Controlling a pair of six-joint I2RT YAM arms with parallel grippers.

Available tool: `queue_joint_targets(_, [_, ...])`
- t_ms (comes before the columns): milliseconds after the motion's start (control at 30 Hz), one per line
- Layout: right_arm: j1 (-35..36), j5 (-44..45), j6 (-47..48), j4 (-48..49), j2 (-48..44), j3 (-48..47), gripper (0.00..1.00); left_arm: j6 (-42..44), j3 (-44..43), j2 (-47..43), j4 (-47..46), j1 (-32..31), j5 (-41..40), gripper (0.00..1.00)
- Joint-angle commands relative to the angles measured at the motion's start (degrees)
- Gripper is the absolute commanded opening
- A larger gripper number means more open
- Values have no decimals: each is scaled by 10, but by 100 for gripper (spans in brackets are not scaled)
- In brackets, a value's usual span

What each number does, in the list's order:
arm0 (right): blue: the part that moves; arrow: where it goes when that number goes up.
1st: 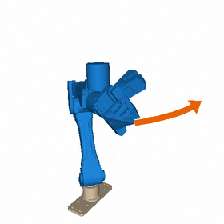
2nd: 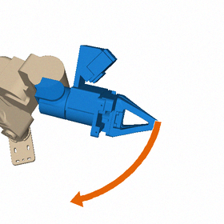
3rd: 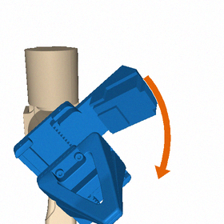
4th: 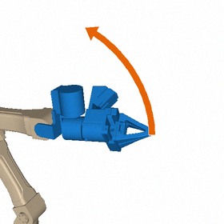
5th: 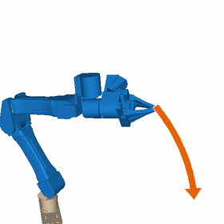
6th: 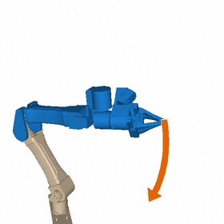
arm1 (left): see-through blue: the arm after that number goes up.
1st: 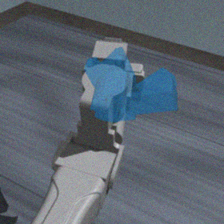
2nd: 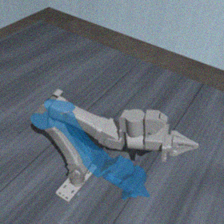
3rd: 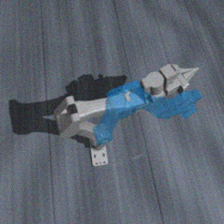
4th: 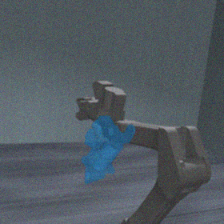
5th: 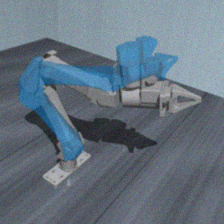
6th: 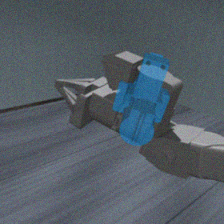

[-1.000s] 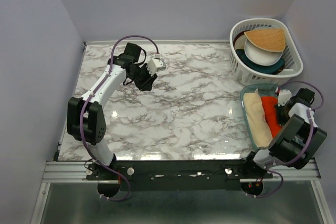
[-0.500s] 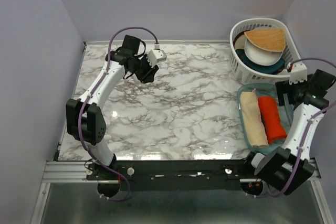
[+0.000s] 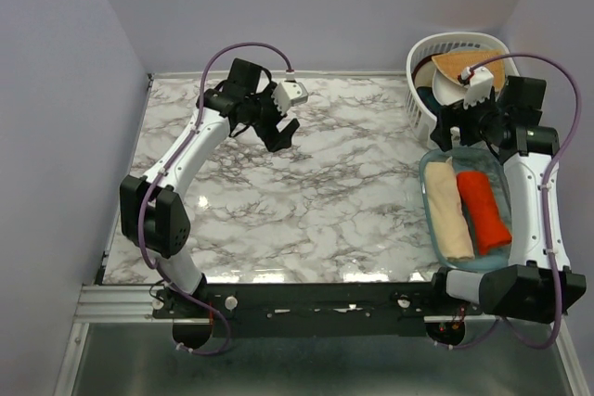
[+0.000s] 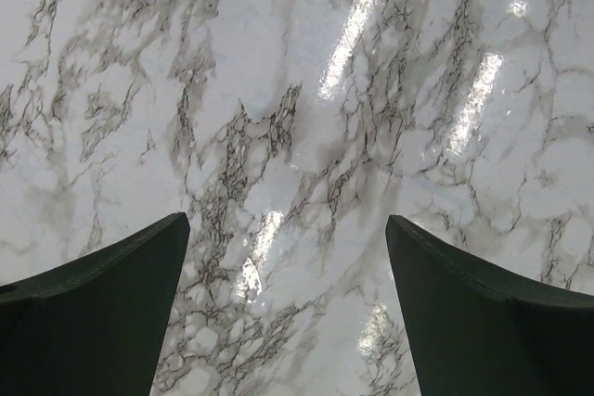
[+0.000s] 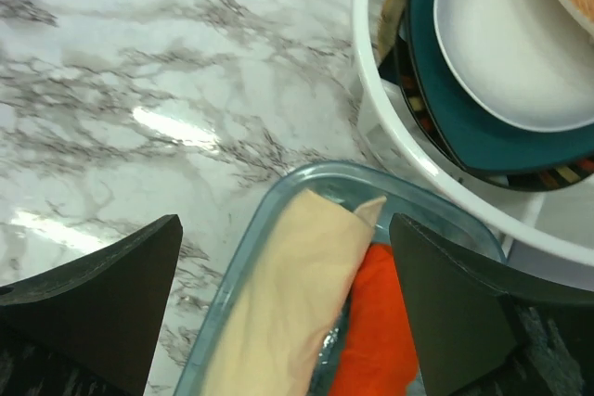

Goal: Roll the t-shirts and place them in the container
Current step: Reset both arms

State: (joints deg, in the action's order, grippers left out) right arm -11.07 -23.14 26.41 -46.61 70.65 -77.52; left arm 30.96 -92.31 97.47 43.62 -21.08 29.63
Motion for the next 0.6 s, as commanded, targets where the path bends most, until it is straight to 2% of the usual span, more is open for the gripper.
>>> queue_joint_targets(0, [26, -65, -49, -27, 18, -69, 100, -14, -1, -13, -15, -5, -2, 99])
queue_joint_targets(300, [90, -82, -44, -29, 70, -133, 100, -10, 2, -11, -22, -6, -29, 98])
queue_joint_targets(433, [140, -92, -43, -24, 96, -154, 100, -10, -1, -13, -25, -7, -47, 98])
queue_joint_targets(567, [194, -124, 35, -59, 124, -181, 100, -1, 5, -18, -26, -8, -68, 98])
